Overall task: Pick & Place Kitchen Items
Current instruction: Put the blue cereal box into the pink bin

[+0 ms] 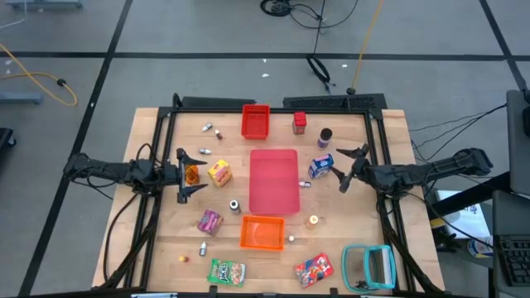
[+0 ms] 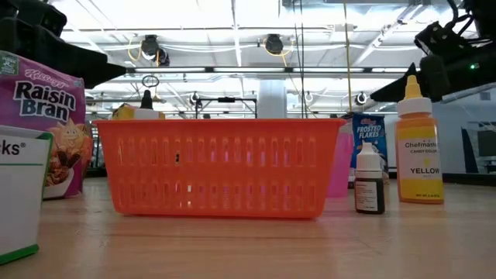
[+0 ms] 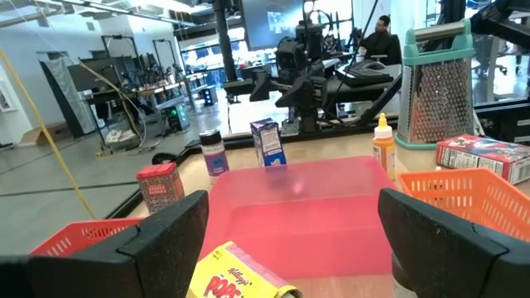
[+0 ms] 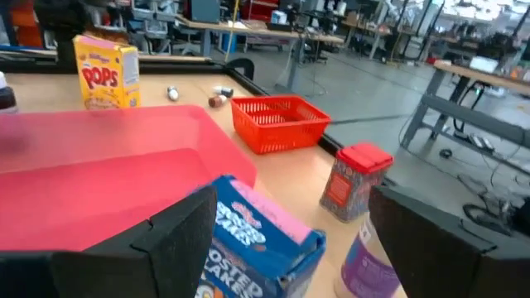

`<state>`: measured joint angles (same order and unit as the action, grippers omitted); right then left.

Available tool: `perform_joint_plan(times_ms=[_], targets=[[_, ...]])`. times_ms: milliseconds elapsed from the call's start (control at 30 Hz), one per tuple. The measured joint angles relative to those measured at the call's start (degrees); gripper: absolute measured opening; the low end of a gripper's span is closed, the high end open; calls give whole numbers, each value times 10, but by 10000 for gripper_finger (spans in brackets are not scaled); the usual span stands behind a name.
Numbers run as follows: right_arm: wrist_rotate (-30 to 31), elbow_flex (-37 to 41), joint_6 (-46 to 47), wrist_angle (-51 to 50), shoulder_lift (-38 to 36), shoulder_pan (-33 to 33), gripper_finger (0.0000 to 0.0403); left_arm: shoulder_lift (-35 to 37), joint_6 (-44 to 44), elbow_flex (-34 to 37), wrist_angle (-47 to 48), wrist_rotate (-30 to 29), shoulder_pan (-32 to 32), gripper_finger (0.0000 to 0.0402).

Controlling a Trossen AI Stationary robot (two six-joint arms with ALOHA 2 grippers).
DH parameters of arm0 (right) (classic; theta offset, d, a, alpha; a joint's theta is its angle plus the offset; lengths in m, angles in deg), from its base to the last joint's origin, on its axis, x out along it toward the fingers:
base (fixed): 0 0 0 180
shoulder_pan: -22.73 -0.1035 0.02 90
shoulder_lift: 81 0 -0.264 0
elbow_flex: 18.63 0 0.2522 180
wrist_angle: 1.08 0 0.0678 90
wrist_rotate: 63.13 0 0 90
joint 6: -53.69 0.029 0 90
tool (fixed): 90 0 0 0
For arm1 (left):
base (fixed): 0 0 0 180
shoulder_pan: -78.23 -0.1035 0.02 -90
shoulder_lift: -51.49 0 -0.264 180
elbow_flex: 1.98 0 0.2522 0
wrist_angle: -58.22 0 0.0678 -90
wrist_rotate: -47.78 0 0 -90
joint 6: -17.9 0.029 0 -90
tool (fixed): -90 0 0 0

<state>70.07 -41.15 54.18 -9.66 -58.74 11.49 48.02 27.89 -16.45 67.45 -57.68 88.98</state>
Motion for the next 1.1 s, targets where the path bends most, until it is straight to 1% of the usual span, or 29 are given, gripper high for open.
perform_joint_plan(times_ms=[133, 267, 500, 667, 900, 1100], targets=[[-1, 0, 33, -32, 7, 3, 309, 0, -12, 0, 0, 0, 0, 351], [-29, 0, 36, -38, 14, 3, 310, 0, -13, 0, 0, 0, 0, 351], [-30, 8, 53, -43, 35, 3, 306, 0, -13, 0, 0, 0, 0, 351], [-31, 23, 83, -41, 50, 3, 306, 0, -13, 0, 0, 0, 0, 351], [-43, 42, 78, 12, 62, 5, 304, 0, -15, 0, 0, 0, 0, 351], [-44, 44, 53, 20, 63, 28, 304, 0, -32, 0, 0, 0, 0, 351]])
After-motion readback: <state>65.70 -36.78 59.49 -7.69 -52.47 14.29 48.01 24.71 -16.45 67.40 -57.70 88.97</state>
